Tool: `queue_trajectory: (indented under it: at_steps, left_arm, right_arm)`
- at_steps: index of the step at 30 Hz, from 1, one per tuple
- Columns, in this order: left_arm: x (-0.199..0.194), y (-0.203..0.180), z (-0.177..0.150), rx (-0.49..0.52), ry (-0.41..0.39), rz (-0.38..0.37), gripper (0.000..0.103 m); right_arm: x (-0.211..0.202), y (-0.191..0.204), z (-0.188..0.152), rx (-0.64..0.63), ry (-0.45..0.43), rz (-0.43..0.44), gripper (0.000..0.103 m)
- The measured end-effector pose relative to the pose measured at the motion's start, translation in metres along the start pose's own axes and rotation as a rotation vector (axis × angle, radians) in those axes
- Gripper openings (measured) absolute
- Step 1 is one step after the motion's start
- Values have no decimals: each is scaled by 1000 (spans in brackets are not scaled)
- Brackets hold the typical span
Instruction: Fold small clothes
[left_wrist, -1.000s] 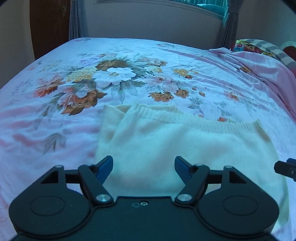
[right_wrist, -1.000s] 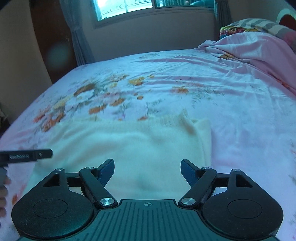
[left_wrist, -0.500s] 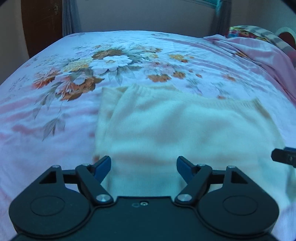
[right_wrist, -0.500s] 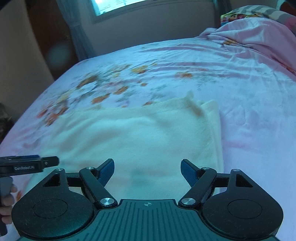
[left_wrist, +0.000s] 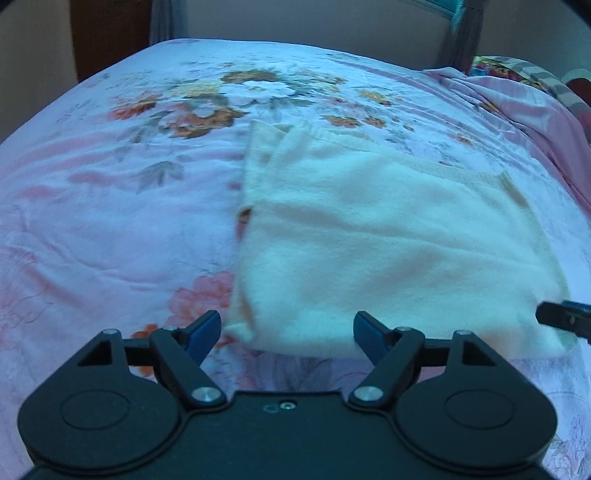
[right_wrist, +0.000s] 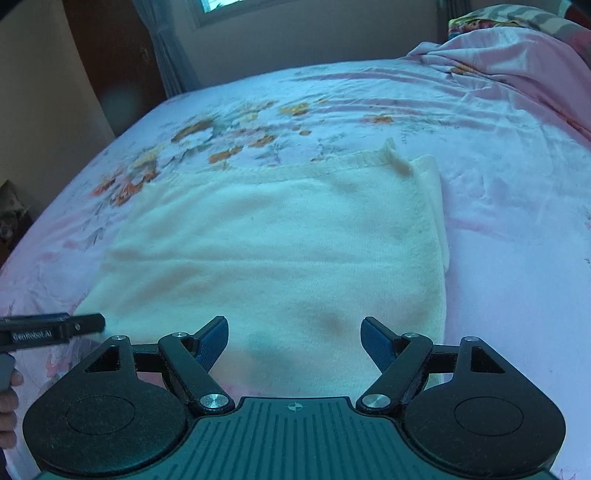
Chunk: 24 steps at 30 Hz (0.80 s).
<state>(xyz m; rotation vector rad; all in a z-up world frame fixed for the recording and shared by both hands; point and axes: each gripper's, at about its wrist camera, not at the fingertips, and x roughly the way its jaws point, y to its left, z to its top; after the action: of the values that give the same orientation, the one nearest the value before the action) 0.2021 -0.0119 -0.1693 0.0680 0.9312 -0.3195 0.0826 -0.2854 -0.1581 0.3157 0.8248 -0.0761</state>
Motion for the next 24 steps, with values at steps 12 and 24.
queue_trajectory:
  at_steps: [12,24]
  left_arm:
    - [4,6,23,-23,-19,34,77]
    - [25,-3,43,16,-27,78,78]
  right_arm:
    - [-2,11,14,16,-49,26,78]
    - [21,10,21,14,-32,34,78]
